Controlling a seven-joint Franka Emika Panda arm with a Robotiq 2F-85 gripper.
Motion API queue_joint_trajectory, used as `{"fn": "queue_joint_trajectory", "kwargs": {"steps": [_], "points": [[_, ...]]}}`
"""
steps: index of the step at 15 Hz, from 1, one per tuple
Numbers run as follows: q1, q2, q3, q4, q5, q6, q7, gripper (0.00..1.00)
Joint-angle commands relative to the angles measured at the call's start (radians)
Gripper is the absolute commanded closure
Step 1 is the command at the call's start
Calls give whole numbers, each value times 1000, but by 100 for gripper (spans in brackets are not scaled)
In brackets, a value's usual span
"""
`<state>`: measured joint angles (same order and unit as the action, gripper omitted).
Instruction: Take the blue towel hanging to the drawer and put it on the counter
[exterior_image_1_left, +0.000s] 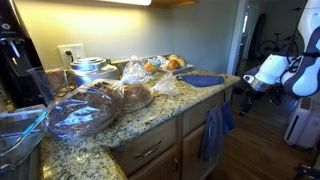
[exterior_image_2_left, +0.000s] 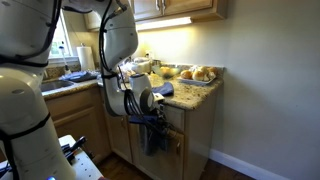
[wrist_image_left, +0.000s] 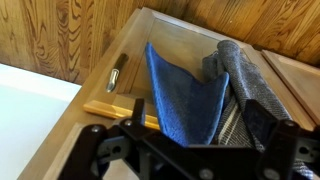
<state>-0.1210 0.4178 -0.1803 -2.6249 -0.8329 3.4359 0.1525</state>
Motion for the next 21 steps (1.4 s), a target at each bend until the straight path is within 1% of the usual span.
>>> {"fn": "queue_joint_trajectory", "kwargs": {"steps": [1, 2, 3, 6, 9, 10, 11, 17, 18, 19, 20, 21], "points": [[80, 72, -67, 43, 51, 68, -49, 0], [58, 65, -36, 62, 59, 39, -57, 0], [50, 64, -20, 79, 72, 18, -65, 0], [64, 87, -26, 115, 111, 31, -89, 0], [40, 99, 6, 123, 117, 31, -100, 0], [40, 95, 7, 109, 104, 32, -108, 0], [55, 93, -4, 125, 105, 15, -74, 0], [55, 102, 4, 125, 105, 15, -79, 0], [49, 116, 9, 130, 102, 28, -79, 0], [60, 125, -1, 134, 111, 35, -83, 0], [50, 137, 6, 140, 105, 42, -85, 0], [-25, 133, 92, 133, 183, 24, -178, 0]]}}
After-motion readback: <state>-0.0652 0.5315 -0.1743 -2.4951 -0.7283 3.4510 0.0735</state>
